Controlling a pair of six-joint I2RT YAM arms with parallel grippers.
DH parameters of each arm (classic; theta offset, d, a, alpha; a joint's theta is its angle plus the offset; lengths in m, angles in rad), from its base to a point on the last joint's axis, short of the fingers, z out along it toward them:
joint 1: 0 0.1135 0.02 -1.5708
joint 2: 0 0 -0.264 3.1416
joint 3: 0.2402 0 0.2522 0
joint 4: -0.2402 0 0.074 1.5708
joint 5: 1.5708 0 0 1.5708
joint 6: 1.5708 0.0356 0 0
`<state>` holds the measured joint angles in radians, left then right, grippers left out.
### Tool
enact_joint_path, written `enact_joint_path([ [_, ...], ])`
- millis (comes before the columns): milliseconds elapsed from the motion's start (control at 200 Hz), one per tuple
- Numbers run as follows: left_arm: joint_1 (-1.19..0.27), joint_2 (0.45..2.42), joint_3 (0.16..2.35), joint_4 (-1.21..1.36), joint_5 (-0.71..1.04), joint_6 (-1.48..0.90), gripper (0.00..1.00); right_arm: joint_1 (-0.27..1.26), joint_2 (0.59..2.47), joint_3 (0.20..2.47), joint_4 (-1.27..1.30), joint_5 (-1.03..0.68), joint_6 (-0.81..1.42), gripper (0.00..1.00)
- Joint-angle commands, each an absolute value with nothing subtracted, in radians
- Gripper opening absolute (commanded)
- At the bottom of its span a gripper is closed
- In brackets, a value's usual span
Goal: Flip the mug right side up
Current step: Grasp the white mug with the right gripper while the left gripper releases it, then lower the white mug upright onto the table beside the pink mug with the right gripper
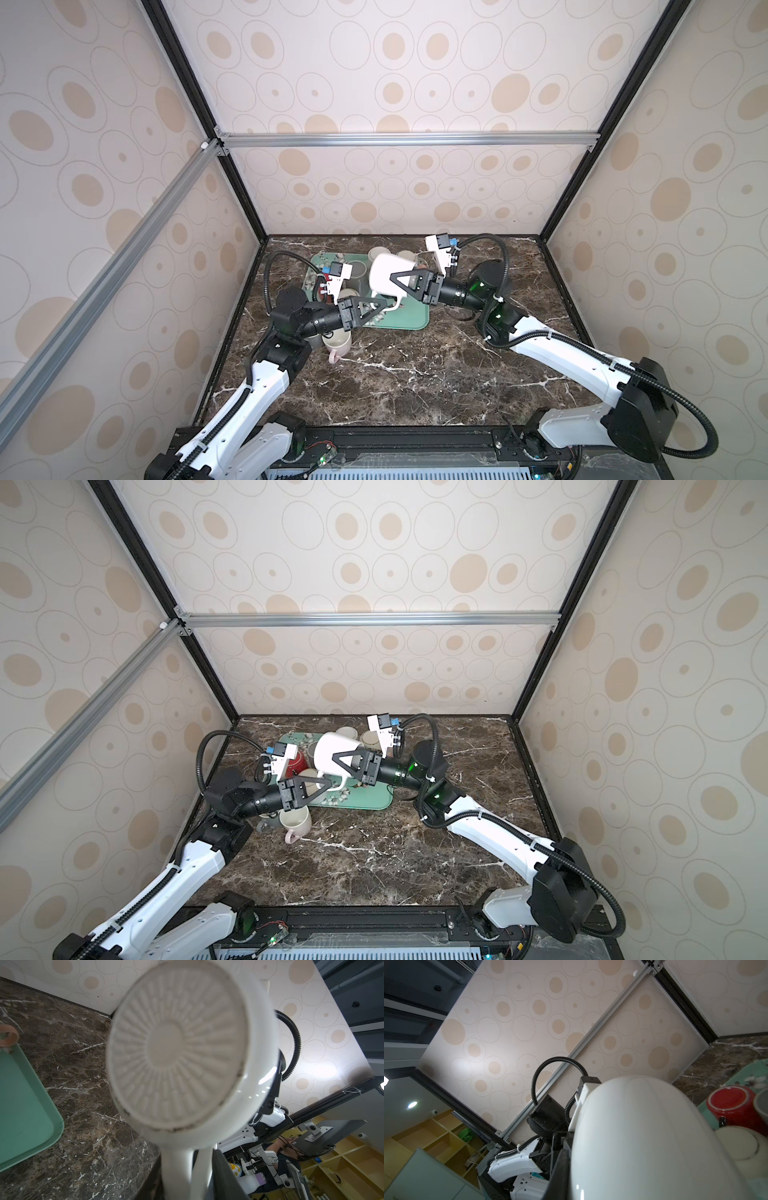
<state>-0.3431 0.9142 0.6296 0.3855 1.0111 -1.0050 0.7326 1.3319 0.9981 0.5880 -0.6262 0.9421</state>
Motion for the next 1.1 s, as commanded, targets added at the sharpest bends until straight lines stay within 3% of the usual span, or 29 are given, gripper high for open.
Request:
enact_joint_path([
  [0,-0.348,0.868,0.633,0.453,1.002,-0.907,0.41,0.746,1.265,0.986,0.414,-0.522,0.872,0.00],
  [170,-0.348,0.832,0.694,0.166,0.885,-0.753,0.47,0.745,1.182,0.988,0.119,-0.397,0.685,0.00],
  [310,-0.348,0.838,0.787,-0.098,0.649,-0.567,0.50,0.747,1.177,0.989,-0.096,-0.313,0.526,0.00],
  [525,-0.348,0.882,0.842,-0.150,0.263,-0.462,0.57,0.770,1.283,0.951,-0.243,-0.257,0.460,0.00],
  [785,-0.348,0.952,0.876,-0.103,0.085,-0.359,0.58,0.860,1.417,1.037,-0.411,-0.144,0.398,0.00],
  [1095,-0.347,0.929,0.828,-0.125,0.050,-0.301,0.59,0.982,1.601,1.156,-0.425,-0.121,0.396,0.00],
])
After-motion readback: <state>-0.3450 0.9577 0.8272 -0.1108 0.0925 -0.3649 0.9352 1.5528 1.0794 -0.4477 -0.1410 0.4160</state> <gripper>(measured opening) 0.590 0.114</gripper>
